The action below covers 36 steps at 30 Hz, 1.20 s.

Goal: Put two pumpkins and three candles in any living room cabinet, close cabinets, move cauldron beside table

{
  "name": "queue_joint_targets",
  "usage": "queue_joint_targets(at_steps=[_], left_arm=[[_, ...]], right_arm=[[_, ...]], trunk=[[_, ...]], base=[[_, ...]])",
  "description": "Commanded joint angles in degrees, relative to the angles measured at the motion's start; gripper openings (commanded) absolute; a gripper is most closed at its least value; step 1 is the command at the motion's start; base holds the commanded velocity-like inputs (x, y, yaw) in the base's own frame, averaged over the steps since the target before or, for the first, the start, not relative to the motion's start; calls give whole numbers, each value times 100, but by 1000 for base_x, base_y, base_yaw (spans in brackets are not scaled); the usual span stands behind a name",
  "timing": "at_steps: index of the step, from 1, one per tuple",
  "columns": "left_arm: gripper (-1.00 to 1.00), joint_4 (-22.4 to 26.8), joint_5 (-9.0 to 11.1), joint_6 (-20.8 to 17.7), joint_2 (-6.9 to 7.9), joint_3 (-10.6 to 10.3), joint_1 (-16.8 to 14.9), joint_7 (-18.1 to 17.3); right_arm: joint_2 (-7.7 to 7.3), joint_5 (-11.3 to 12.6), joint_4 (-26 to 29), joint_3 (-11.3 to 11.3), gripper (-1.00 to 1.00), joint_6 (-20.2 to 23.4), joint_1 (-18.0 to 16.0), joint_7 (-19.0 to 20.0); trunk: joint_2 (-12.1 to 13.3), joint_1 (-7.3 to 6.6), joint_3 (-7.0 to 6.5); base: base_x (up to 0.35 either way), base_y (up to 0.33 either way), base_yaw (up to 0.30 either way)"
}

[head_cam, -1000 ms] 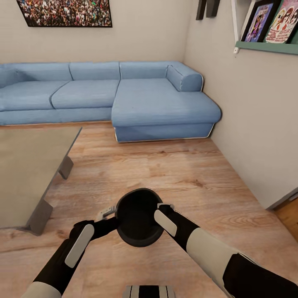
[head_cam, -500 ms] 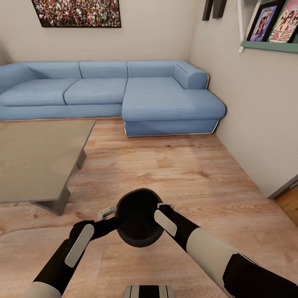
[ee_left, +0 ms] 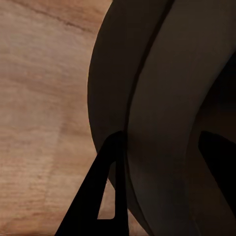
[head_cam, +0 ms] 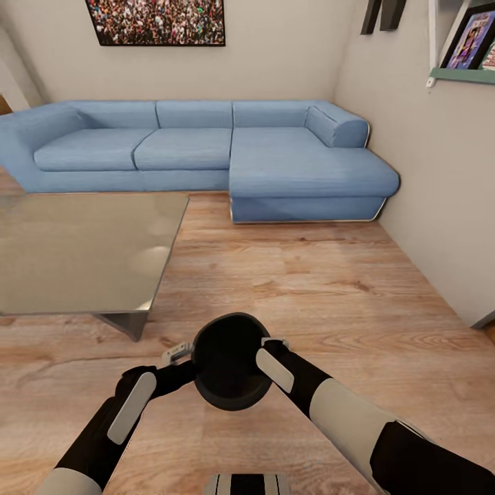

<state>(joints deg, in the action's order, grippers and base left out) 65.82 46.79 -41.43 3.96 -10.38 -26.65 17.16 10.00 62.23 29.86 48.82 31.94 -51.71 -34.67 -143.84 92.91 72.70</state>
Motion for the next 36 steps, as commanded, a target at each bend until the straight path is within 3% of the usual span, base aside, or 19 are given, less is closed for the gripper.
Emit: queue_joint_targets(at_steps=[1,29,33,36], left_arm=[[-100,18,155,30,9,0,-7,42],[-100,18,164,30,57,12,-7,34],[-100,18,160,30,115,230,-7,-190],[-100,18,156,30,115,257,-7,-229]], right_arm=[[0,316,3,100,-100,-39,-6,-49],[0,316,3,81,-100,-30,-6,-49],[0,316,3,75,-100,-32,-6,-49],[0,316,3,75,-100,-31,-6,-49]], trunk=[[-3,-3,4],[-3,-3,-1],[-3,-3,-4],[-3,-3,-5]], base=[[-86,315,1],[-82,316,-12],[-6,329,-89],[-1,331,-10]])
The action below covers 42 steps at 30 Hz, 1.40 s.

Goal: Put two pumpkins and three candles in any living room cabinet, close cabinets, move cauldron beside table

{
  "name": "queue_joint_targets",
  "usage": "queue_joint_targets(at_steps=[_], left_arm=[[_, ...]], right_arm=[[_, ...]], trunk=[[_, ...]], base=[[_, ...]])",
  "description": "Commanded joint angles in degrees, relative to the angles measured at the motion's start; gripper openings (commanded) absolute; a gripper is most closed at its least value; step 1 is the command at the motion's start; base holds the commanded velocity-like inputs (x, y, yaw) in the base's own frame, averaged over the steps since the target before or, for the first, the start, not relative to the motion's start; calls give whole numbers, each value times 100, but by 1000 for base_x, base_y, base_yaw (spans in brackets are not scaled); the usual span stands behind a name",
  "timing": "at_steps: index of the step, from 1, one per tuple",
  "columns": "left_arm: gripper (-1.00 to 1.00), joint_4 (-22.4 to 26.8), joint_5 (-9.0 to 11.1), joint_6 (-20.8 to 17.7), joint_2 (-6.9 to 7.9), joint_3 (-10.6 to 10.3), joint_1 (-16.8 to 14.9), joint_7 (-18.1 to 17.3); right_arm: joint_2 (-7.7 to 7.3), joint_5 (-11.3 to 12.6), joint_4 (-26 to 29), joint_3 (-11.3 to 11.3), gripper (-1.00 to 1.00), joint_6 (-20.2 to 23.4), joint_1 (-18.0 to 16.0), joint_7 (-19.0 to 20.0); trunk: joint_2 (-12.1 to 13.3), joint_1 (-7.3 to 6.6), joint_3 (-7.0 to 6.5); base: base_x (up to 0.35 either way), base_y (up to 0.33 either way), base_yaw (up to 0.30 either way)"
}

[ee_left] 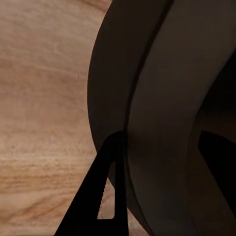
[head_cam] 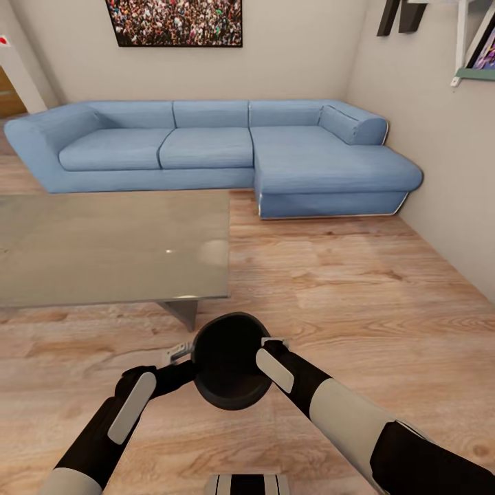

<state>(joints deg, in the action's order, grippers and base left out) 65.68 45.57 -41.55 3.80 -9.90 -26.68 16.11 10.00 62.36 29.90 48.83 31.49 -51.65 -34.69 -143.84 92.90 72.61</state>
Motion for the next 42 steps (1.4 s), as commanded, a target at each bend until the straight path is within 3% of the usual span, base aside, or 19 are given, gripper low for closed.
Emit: queue_joint_targets(at_steps=[1,26,35,42], left_arm=[[-100,33,277,41,130,213,-4,-127],[-100,33,277,41,138,225,-4,-127],[-100,33,268,41,138,225,-4,-126],[-100,33,268,41,138,225,-4,-126]], right_arm=[[0,303,-2,75,-100,15,-11,-47],[0,303,-2,74,-100,11,-11,-47],[0,303,-2,74,-100,10,-11,-47],[0,303,-2,74,-100,8,-11,-47]], trunk=[[-3,-2,5],[-3,-2,5],[-3,-2,5],[-12,16,160]], base=[[0,331,-2],[-39,326,-16],[-1,39,0],[0,0,0]])
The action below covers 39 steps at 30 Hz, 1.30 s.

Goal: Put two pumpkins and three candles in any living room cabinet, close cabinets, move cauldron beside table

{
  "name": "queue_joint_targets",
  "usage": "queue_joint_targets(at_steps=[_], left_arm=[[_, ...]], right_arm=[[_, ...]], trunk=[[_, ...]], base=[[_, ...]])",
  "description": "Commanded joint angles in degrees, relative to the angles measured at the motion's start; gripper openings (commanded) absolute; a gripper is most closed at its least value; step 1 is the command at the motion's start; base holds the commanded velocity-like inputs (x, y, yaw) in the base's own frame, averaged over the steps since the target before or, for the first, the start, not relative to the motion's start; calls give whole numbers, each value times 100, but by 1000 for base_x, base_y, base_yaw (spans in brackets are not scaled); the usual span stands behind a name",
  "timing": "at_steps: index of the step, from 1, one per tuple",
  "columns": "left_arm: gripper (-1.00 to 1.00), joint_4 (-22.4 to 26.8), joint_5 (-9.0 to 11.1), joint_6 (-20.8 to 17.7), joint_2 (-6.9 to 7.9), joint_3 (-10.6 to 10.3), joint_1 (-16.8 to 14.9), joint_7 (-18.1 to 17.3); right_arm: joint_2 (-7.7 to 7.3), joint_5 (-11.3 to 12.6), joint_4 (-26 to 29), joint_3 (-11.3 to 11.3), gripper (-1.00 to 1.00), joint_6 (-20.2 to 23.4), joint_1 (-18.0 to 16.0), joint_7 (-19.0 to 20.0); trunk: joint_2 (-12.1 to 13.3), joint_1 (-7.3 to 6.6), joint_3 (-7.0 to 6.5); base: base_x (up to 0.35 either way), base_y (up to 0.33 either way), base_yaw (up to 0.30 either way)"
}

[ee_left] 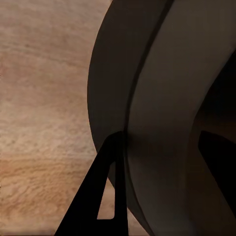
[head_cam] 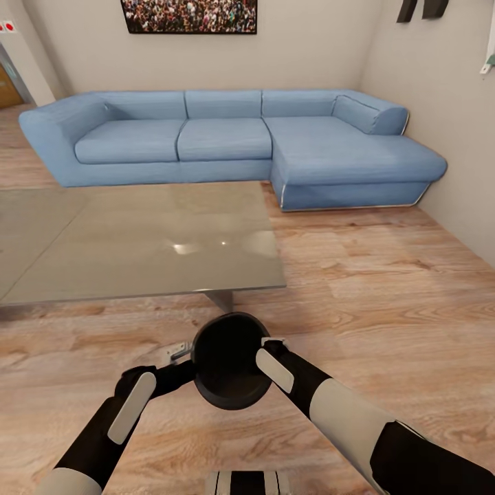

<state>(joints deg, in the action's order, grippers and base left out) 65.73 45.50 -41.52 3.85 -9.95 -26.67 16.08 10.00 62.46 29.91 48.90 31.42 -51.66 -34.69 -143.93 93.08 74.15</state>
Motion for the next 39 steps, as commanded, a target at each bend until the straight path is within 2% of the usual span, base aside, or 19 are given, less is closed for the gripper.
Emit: queue_joint_targets(at_steps=[1,23,33,39], left_arm=[[-100,28,276,39,133,231,-5,-122],[-100,28,276,41,133,231,-5,-122],[-100,28,276,47,133,231,-5,-122],[-100,28,276,45,133,231,-5,-122]], right_arm=[[0,293,-3,67,-100,17,-11,-47],[0,293,-3,67,-100,16,-11,-47],[0,293,-3,67,-100,19,-11,-47],[0,293,-3,67,-100,17,-11,-47]], trunk=[[-4,0,27],[-34,57,514],[-34,57,514],[-34,57,514]], base=[[0,0,0],[0,0,0],[6,0,0],[255,54,0]])
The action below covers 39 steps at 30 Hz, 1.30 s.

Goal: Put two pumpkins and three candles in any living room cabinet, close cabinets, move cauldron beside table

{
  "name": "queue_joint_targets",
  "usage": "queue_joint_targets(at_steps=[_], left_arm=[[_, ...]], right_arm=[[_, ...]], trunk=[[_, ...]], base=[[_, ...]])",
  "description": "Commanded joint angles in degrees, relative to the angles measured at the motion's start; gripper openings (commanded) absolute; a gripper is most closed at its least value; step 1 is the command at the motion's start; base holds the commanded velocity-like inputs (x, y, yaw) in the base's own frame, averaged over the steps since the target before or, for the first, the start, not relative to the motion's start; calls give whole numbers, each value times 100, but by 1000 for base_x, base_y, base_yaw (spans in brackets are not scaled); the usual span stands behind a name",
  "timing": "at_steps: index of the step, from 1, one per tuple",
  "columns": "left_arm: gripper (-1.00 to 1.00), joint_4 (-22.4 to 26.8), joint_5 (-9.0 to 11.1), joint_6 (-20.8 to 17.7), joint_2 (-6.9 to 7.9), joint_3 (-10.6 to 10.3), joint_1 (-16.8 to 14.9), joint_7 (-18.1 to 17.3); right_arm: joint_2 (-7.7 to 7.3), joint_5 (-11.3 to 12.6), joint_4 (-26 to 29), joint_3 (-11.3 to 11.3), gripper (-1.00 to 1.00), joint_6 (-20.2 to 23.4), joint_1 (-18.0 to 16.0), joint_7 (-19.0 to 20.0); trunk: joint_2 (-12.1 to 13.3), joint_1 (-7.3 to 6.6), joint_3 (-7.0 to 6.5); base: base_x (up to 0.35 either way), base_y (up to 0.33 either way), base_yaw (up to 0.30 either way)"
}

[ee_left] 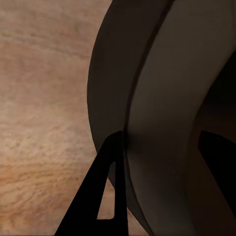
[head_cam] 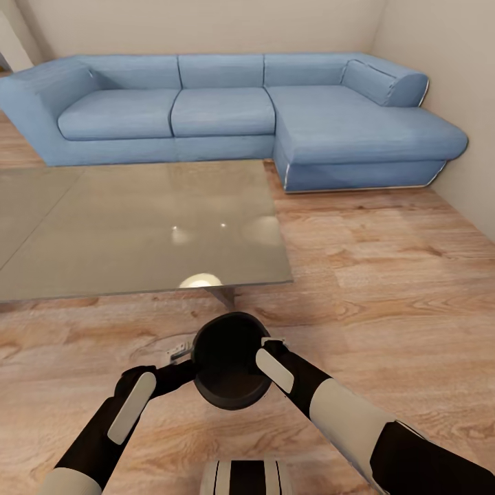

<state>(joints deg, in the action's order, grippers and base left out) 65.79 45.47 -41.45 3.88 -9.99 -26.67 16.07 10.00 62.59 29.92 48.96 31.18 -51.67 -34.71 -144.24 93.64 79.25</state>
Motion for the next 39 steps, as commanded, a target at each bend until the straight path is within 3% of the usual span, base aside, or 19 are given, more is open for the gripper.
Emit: queue_joint_targets(at_steps=[1,16,26,36,39], left_arm=[[-100,22,278,39,130,234,-5,-121],[-100,22,278,41,130,234,-5,-121],[-100,22,278,41,130,234,-4,-115],[-100,22,278,41,130,234,-5,-113],[-100,22,278,41,132,234,-4,-113]], right_arm=[[0,280,-4,61,-100,41,-10,-45],[0,280,-4,61,-100,38,-10,-45],[0,280,-4,62,-100,41,-10,-45],[0,280,-4,61,-100,32,-10,-45],[0,280,-4,61,-100,22,-10,-45]], trunk=[[-2,2,4],[-2,2,4],[-16,27,226],[-16,27,226],[-20,35,292]], base=[[317,70,0],[62,10,0],[0,0,0],[0,0,0],[0,0,0]])
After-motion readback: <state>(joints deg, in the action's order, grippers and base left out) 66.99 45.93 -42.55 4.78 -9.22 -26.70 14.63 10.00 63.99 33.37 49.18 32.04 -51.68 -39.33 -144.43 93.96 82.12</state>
